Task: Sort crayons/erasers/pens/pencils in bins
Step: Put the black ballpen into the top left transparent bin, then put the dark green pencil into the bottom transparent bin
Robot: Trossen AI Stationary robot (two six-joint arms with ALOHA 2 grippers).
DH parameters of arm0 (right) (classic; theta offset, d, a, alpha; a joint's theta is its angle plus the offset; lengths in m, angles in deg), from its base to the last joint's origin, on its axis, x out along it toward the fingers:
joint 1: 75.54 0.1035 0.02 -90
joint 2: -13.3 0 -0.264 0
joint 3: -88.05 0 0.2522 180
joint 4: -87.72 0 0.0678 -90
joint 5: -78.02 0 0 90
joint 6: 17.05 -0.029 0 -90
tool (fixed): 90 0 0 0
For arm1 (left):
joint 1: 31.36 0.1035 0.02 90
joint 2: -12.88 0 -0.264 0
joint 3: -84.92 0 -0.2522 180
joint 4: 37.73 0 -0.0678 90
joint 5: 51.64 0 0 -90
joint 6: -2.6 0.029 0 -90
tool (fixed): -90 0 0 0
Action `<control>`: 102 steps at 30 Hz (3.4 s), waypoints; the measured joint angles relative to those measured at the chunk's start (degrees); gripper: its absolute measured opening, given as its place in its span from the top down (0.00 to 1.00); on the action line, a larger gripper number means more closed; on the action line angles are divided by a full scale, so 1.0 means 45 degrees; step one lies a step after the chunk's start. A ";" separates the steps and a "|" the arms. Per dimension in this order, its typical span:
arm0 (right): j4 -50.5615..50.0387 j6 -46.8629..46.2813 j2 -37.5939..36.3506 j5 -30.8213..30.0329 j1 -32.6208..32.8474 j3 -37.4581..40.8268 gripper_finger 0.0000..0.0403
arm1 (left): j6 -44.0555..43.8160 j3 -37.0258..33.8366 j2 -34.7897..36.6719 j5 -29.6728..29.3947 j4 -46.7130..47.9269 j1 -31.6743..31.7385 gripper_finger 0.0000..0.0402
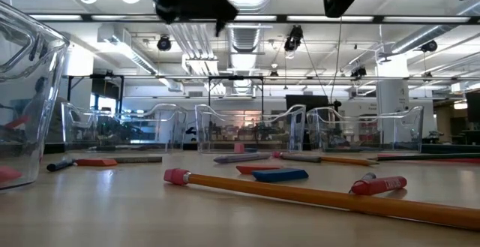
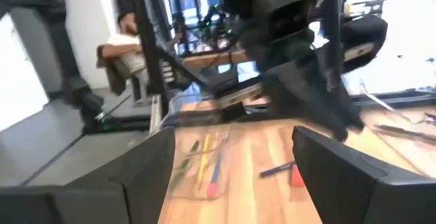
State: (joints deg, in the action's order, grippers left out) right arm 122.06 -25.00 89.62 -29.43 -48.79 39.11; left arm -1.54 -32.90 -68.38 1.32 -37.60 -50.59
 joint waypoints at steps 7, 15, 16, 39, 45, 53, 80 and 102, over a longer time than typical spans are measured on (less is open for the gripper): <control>-0.1135 -0.0606 -0.0598 -0.0061 0.0051 0.0014 0.30 | 0.0015 -0.2609 0.3561 -0.4285 0.1694 0.0591 0.95; -0.1165 -0.0569 -0.0414 -0.0117 0.0062 0.0015 0.31 | -0.0309 -0.3551 0.6712 -0.5521 0.7336 0.4263 0.96; -0.1157 -0.0563 -0.0409 -0.0113 0.0063 0.0015 0.31 | -0.0318 -0.3554 0.6759 -0.5221 0.7895 0.4888 0.96; -0.1364 -0.0524 -0.0195 -0.0131 0.0053 0.0010 0.33 | -0.0826 -0.2423 0.6200 -0.2422 0.9324 0.7226 0.37; -0.4697 -0.1629 -0.0488 -0.3568 0.0050 0.0010 0.35 | -0.0596 -0.3637 0.7981 0.1272 0.1815 0.3614 0.50; -0.8306 -0.4320 -0.1649 -0.4002 -0.0005 0.0005 0.38 | 0.0463 -0.6048 0.7724 0.1453 -0.3733 0.0581 0.65; -0.9500 -0.4944 -0.3314 -0.3247 0.0000 0.0005 0.38 | 0.2672 -0.6172 0.7014 0.1818 -0.5211 0.0166 1.00; -1.0299 -0.4239 -0.3260 -0.3083 -0.0214 -0.0247 0.38 | 0.2679 -0.6400 0.5932 0.1852 -0.5201 0.0166 1.00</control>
State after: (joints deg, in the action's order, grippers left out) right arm 75.71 -44.08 74.95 -43.31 -49.76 38.00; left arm 10.51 -61.70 -41.68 9.65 -61.01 -49.84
